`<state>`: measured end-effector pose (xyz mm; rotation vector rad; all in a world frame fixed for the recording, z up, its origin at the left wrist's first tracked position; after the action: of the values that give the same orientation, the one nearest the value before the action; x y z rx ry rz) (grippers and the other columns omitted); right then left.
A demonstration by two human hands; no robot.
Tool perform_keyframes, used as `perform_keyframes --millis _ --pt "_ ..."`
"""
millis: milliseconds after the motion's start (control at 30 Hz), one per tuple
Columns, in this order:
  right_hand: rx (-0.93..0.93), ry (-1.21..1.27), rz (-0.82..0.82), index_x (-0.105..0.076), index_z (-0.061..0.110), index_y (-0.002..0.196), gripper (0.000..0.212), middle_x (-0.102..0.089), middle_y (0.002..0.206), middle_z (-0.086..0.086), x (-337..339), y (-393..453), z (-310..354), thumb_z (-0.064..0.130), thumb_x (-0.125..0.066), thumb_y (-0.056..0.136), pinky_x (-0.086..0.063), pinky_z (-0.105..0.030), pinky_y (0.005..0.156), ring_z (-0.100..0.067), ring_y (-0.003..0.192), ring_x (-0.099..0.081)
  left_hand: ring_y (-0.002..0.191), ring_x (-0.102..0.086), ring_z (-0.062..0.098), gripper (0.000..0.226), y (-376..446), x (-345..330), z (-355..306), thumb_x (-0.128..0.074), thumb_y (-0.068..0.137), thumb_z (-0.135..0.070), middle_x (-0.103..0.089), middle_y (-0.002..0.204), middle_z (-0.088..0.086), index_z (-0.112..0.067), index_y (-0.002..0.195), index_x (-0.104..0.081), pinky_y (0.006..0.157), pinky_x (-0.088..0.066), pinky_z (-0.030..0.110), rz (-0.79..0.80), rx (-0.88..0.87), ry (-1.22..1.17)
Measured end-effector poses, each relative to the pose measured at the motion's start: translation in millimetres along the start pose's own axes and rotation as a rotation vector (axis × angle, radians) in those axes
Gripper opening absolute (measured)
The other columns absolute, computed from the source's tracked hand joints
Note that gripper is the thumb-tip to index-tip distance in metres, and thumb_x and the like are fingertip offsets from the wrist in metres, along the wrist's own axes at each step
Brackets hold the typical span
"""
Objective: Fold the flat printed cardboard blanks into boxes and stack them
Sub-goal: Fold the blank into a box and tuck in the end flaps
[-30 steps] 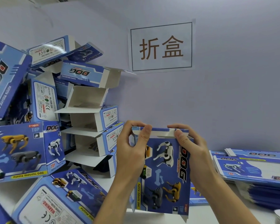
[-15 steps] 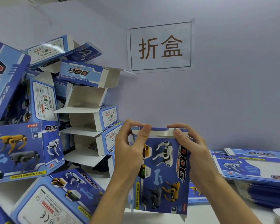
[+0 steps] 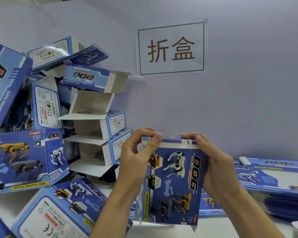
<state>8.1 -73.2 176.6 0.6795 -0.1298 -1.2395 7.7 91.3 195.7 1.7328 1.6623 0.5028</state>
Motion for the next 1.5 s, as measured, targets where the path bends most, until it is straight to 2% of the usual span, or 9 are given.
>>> perform_keyframes --millis 100,200,367,567,700,900,1067,1233,1500 --pt "0.015 -0.026 -0.033 -0.07 0.017 0.09 0.017 -0.072 0.095 -0.02 1.8 0.8 1.1 0.03 -0.069 0.079 -0.059 -0.043 0.067 -0.034 0.078 -0.07 0.109 -0.065 0.037 0.017 0.0 -0.8 -0.9 -0.075 0.077 -0.046 -0.066 0.111 -0.002 -0.031 0.083 -0.071 0.081 -0.058 0.058 0.013 -0.012 0.031" --pt "0.022 -0.019 -0.067 -0.071 0.017 0.087 0.018 -0.073 0.093 -0.02 5.3 1.7 1.4 0.028 -0.059 0.081 -0.059 -0.043 0.066 -0.034 0.077 -0.07 0.108 -0.066 0.038 0.025 -2.8 -3.5 0.9 -0.068 0.08 -0.052 -0.066 0.113 0.012 -0.029 0.09 -0.07 0.081 -0.058 0.057 0.019 0.005 0.034" --pt "0.032 -0.012 -0.061 -0.072 0.017 0.088 0.013 -0.074 0.094 -0.017 6.4 0.9 2.0 0.026 -0.063 0.083 -0.059 -0.042 0.065 -0.032 0.078 -0.071 0.1 -0.071 0.036 0.039 -4.0 -3.9 4.8 -0.061 0.08 -0.055 -0.072 0.106 0.013 -0.026 0.103 -0.073 0.087 -0.056 0.058 0.036 0.075 -0.084" --pt "0.012 -0.027 -0.037 -0.063 0.018 0.094 0.021 -0.071 0.088 -0.014 8.3 0.3 1.7 0.034 -0.06 0.08 -0.059 -0.039 0.059 -0.028 0.072 -0.07 0.113 -0.064 0.026 0.028 -3.6 -8.8 -12.0 -0.06 0.086 -0.048 -0.068 0.114 0.006 -0.026 0.094 -0.076 0.088 -0.058 0.038 0.013 -0.068 0.101" --pt "0.023 -0.024 -0.038 -0.063 0.023 0.09 0.015 -0.071 0.085 -0.012 10.5 0.4 1.3 0.034 -0.059 0.081 -0.059 -0.036 0.056 -0.027 0.071 -0.07 0.112 -0.063 0.016 0.029 -5.9 -13.7 -16.4 -0.056 0.085 -0.038 -0.065 0.118 0.007 -0.02 0.098 -0.074 0.075 -0.056 0.019 0.031 -0.098 0.115" --pt "0.041 -0.013 -0.07 -0.061 0.022 0.092 0.018 -0.069 0.088 -0.011 16.1 0.6 0.3 0.035 -0.058 0.08 -0.056 -0.04 0.062 -0.031 0.074 -0.068 0.116 -0.062 0.013 0.03 -9.9 -20.0 -11.2 -0.057 0.086 -0.04 -0.062 0.125 -0.003 -0.018 0.094 -0.076 0.075 -0.055 0.018 0.024 -0.085 0.05" --pt "0.039 -0.008 -0.074 -0.066 0.021 0.09 0.011 -0.073 0.092 -0.012 18.7 0.7 0.1 0.027 -0.066 0.081 -0.057 -0.04 0.062 -0.03 0.074 -0.07 0.126 -0.057 0.019 0.027 -7.3 -17.9 -4.7 -0.065 0.08 -0.051 -0.061 0.128 -0.01 -0.03 0.091 -0.079 0.085 -0.058 0.033 0.065 -0.028 -0.06" --pt "0.017 0.039 -0.072 -0.07 0.021 0.087 0.012 -0.074 0.094 -0.013 20.6 0.0 -1.5 0.026 -0.065 0.077 -0.059 -0.039 0.06 -0.029 0.074 -0.071 0.122 -0.061 0.011 0.032 -5.8 -17.9 -1.6 -0.068 0.076 -0.045 -0.064 0.13 -0.007 -0.023 0.096 -0.081 0.082 -0.058 0.026 0.089 0.068 -0.21" --pt "0.043 0.011 -0.04 -0.06 0.021 0.096 0.02 -0.071 0.089 -0.011 18.0 1.7 -1.5 0.035 -0.058 0.081 -0.058 -0.037 0.059 -0.028 0.072 -0.07 0.114 -0.063 0.011 0.016 -5.2 -17.2 -16.4 -0.067 0.085 -0.032 -0.067 0.115 -0.006 -0.029 0.09 -0.082 0.077 -0.058 0.024 0.117 -0.039 0.051"
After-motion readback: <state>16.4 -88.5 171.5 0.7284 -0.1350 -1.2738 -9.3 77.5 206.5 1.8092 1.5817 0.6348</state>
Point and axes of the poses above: each hand's wrist, its own y-axis towards the middle knuckle, its own x-axis out of the back of the hand, z = x × y, the point moved 9 cm from there along y, towards the middle knuckle
